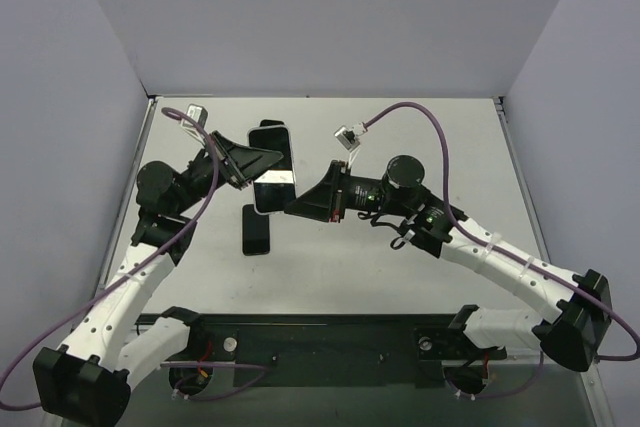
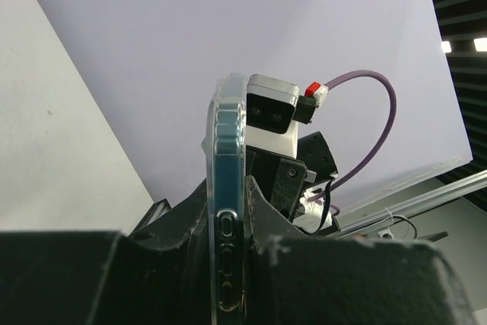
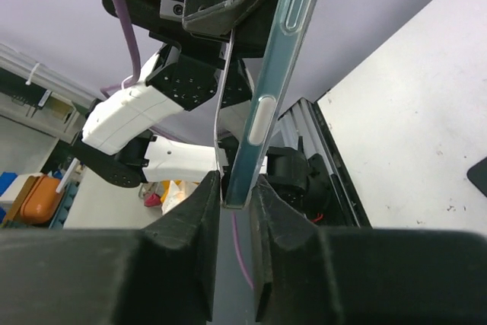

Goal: Take the phone out of the phone case
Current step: Remove the phone case from the phone.

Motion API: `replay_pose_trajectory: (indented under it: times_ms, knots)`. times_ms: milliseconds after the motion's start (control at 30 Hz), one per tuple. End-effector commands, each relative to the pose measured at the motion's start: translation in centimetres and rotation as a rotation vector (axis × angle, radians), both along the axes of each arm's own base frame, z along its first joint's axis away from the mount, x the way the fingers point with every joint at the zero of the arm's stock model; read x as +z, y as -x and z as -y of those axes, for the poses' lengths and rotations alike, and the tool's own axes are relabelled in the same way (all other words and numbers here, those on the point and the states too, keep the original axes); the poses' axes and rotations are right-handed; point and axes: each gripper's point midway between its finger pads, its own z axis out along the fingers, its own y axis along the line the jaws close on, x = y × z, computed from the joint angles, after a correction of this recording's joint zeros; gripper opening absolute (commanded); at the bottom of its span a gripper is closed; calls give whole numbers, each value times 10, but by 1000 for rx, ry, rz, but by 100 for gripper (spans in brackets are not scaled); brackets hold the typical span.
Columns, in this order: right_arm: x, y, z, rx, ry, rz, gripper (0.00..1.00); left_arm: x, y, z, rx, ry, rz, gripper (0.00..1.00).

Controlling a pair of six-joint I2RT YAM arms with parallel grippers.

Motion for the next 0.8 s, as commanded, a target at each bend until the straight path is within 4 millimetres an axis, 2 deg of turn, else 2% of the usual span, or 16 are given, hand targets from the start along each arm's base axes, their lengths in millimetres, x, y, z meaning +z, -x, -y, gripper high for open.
replay_pose_trajectory:
  times_ms: [0,33,100,133,233,267,333,367,400,467,700,767]
  knots:
    - [58,15,2,102,-173,127,7,41,11,-2,-27,54,68,0]
    - [60,15,3,106,-187,137,0,42,12,-2,-31,54,63,0]
    - [63,19,3,137,-206,181,0,42,14,-1,-53,67,32,0]
    - [60,25,4,172,-208,203,0,44,15,-1,-70,83,7,0]
    - [72,52,12,287,-295,373,0,46,20,3,-142,100,-52,0]
    - [74,54,12,292,-298,402,0,45,21,5,-166,107,-93,0]
    - [75,53,8,284,-246,491,0,41,22,7,-195,108,-154,0]
    - [66,46,3,261,-157,551,0,38,23,7,-203,106,-186,0]
    - [65,49,1,264,-123,587,0,32,20,8,-202,101,-221,0]
    - [52,47,-7,275,-9,639,0,28,18,7,-202,125,-261,0]
    - [70,29,-23,190,-16,714,0,22,10,1,-169,227,-352,0]
    - [62,19,-24,147,33,730,0,23,8,-1,-154,247,-369,0]
